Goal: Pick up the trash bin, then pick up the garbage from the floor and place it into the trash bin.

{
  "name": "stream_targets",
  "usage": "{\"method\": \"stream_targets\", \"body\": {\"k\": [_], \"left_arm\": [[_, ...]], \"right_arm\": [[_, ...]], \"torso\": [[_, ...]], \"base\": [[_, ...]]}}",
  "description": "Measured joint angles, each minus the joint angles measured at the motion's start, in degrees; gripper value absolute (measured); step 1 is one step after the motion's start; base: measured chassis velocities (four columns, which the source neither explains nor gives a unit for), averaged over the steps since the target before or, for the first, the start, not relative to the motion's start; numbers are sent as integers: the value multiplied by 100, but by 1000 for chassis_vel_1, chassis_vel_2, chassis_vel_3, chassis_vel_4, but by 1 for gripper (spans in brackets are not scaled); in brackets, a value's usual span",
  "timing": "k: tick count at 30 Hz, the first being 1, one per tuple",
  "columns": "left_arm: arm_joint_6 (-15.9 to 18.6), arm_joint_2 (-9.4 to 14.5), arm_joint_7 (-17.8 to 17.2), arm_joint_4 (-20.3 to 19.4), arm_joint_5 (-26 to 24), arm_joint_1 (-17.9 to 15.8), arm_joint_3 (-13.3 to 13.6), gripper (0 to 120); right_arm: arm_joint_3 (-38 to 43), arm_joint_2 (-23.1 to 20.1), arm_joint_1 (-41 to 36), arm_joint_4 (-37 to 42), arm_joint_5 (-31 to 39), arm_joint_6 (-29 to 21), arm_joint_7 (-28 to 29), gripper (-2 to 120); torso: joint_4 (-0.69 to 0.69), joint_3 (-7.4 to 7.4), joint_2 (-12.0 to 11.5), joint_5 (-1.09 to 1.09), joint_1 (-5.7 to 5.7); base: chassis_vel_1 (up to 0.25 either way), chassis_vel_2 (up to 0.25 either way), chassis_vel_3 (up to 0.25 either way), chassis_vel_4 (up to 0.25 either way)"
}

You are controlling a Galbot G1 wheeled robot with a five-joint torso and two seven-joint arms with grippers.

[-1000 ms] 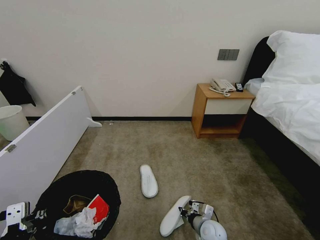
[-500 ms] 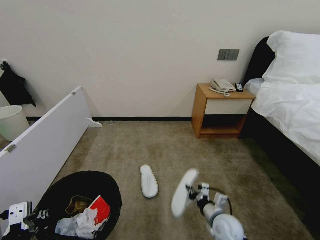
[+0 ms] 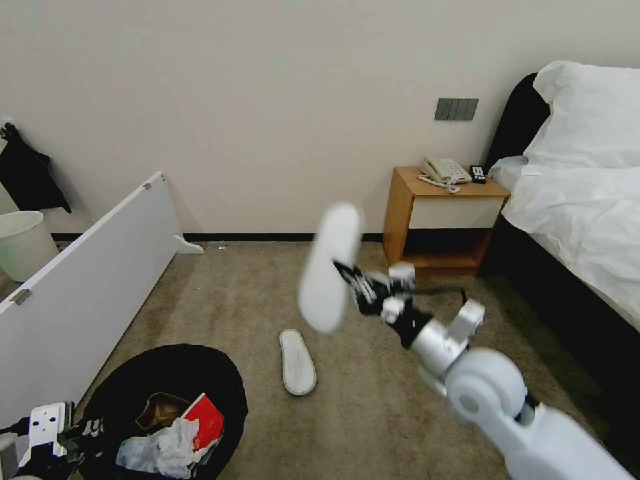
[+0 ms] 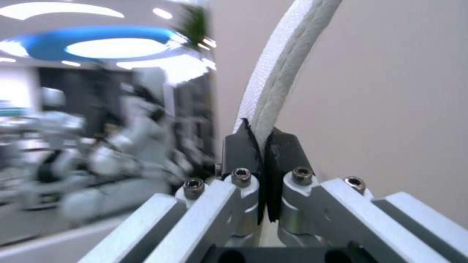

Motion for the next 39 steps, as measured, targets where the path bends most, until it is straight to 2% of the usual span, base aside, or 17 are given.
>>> {"method": "stream_targets", "body": {"k": [3,10,19,24,30,32,34,39], "left_arm": [[0,-25,2,-7,24,16,3,3],[0,1,10,-11,52,29,40,3],[0,-28,13,-57,82,80,82,3],[0,-38,20,-109,70,101,46,3],[0,-48,23,-145,63,105,39,3],[0,-51,23,-150,67,105,47,3],[0,-37,19,-179,65,89,55,3],[0,-19,14,-180,55,85,46,3]], "right_arm": [[-224,122,612,39,242,63,-179,0],[-773,548,1800,17,513,156,-586,0],[-1349,927,2370,-52,618,185,-894,0],[-1815,1041,2400,-123,517,222,-1006,0],[-2098,979,2198,-280,271,295,-1121,0],[-2181,926,2069,-370,121,351,-1189,0],[-2348,777,1599,-581,-246,468,-1366,0],[-2427,702,1273,-838,-511,595,-1493,0]], "torso": [[-5,0,0,3,0],[-4,0,0,2,0],[-3,0,0,1,0],[-4,-1,0,2,0],[-5,-1,0,3,0],[-4,-1,0,2,0],[-5,-1,0,3,0],[-4,0,0,3,0]], "base": [[0,0,0,0],[0,0,0,0],[0,0,0,0],[0,0,0,0],[0,0,0,0],[0,0,0,0],[0,0,0,0],[0,0,0,0]]}}
